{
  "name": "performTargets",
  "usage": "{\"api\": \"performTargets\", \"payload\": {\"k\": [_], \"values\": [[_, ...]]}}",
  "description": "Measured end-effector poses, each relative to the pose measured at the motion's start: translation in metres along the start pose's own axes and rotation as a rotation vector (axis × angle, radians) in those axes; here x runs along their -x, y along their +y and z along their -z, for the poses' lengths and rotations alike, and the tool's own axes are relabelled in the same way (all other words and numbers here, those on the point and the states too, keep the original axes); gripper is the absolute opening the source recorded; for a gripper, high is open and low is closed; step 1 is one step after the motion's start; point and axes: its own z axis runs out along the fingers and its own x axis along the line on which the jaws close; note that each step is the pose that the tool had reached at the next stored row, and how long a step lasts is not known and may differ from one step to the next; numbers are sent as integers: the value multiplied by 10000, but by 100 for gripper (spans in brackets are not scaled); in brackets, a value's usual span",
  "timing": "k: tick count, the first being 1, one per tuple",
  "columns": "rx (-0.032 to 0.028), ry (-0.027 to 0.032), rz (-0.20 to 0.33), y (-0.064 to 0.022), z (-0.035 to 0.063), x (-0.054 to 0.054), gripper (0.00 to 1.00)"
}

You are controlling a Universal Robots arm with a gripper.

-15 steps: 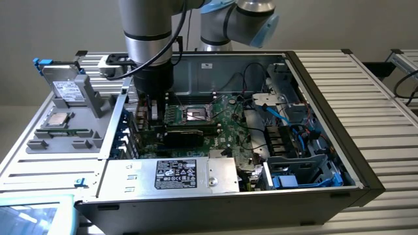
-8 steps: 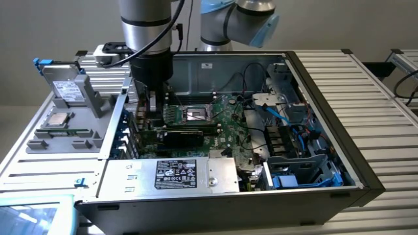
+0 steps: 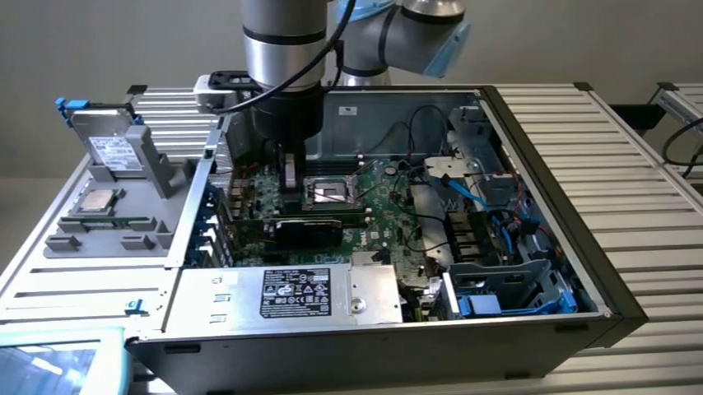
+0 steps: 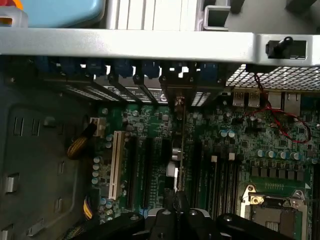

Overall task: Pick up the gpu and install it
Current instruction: 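Press down on the gpu until it lock into place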

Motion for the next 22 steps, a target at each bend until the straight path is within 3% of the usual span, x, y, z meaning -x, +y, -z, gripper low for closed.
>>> {"api": "performTargets", "payload": {"k": [4, 6, 9, 13, 22], "values": [[34, 0, 3, -175, 10, -15, 12], [39, -2, 3, -198, 11, -16, 12], [70, -3, 17, -298, 16, -23, 12], [71, -4, 20, -302, 4, -23, 12], [68, -18, 20, -311, -159, -18, 12]]}}
